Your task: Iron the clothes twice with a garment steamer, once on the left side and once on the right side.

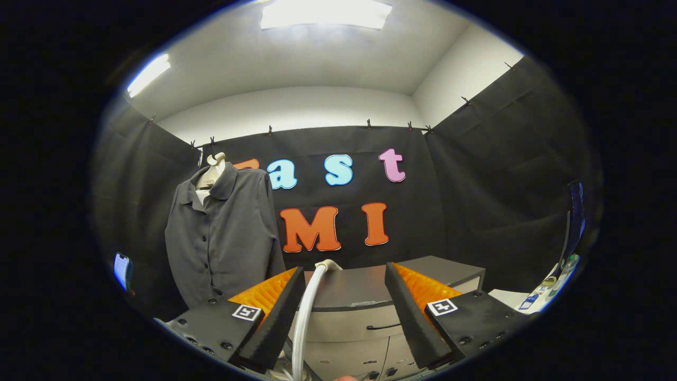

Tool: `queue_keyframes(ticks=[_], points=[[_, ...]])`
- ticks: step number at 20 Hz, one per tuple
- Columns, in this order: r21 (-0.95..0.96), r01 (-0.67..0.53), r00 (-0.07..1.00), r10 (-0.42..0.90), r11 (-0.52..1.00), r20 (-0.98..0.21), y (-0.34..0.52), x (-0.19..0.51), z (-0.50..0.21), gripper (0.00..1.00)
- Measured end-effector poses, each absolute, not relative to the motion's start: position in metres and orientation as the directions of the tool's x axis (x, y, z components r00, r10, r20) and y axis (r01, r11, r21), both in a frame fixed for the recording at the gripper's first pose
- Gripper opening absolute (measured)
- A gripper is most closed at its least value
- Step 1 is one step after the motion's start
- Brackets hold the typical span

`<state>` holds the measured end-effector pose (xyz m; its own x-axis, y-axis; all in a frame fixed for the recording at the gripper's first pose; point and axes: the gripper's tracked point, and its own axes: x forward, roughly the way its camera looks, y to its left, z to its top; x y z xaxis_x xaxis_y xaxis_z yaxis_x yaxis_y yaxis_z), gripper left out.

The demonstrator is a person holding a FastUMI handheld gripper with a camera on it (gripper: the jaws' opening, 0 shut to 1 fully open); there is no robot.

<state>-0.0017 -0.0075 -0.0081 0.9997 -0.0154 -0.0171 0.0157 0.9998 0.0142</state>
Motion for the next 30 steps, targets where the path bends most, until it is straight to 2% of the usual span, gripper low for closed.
queue_keyframes(ticks=[12, 14, 18, 20, 23, 26, 28, 30], points=[[0.026, 0.084, 0.996, -0.085, 0.996, 0.042, -0.006, 0.008, 0.008, 0.98], [0.066, 0.054, 0.996, -0.058, 0.996, 0.061, 0.007, 0.014, 0.016, 0.98], [0.144, -0.143, 0.962, 0.103, 0.979, 0.252, 0.043, 0.014, 0.077, 0.97], [0.095, -0.11, 0.956, 0.079, 0.989, 0.283, 0.025, 0.037, 0.088, 0.98], [0.067, -0.106, 0.96, 0.085, 0.992, 0.265, 0.03, 0.073, 0.102, 0.97], [0.103, -0.086, 0.971, 0.06, 0.991, 0.23, 0.02, 0.139, 0.108, 0.97], [0.13, -0.144, 0.978, 0.121, 0.981, 0.172, 0.031, 0.188, 0.107, 0.97], [0.214, -0.25, 0.968, 0.235, 0.945, 0.09, 0.054, 0.24, 0.102, 0.97]])
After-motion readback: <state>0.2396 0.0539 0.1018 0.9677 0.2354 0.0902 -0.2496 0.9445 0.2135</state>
